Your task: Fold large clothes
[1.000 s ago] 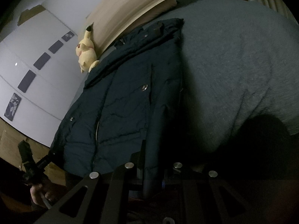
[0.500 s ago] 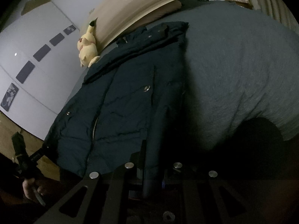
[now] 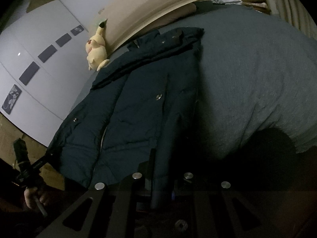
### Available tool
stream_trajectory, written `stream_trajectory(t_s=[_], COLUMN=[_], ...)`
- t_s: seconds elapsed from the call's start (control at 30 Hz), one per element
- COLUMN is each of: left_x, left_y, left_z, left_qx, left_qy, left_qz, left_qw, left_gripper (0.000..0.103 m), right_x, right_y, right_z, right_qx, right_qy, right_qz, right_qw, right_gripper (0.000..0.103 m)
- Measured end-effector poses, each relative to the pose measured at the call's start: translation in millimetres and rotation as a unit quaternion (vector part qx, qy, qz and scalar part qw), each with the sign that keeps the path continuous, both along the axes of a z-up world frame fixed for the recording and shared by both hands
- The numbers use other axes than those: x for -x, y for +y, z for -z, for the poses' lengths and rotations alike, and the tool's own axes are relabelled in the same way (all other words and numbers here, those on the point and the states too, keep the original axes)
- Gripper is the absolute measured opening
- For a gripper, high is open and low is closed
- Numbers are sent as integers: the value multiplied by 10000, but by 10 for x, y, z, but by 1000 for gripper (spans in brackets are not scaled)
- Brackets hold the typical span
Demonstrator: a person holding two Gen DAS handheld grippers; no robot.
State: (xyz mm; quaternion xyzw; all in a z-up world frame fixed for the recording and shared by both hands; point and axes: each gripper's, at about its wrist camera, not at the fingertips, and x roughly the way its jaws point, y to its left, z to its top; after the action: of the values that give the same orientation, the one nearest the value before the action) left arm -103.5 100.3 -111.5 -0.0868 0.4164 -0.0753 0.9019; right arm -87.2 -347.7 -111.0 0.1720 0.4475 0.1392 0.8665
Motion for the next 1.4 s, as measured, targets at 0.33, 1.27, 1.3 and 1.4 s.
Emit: stream_trajectory(t_s=[0.33, 1.27, 1.3, 1.4], left_x=[-7, 15, 10, -9], left_y=[45, 7, 8, 15], left_z=[-33, -345, -361, -410], left_qx=[62, 240, 259, 310], left_qy=[-53, -446, -461, -506], left_qz=[46, 113, 113, 104], left_qw=[10000, 9987, 9985, 9982], left_gripper=[19, 18, 19, 19], right_x=[-13, 46, 46, 53], right_y=[-84, -295, -297, -314], right_z=[-43, -203, -226, -288], right_qx=[-54, -303, -315, -328], right_qy=[8, -199, -221, -297], right_qz=[-7, 6, 2, 2], right_qw=[10000, 9993, 9993, 9990], right_gripper=[11, 11, 11, 11])
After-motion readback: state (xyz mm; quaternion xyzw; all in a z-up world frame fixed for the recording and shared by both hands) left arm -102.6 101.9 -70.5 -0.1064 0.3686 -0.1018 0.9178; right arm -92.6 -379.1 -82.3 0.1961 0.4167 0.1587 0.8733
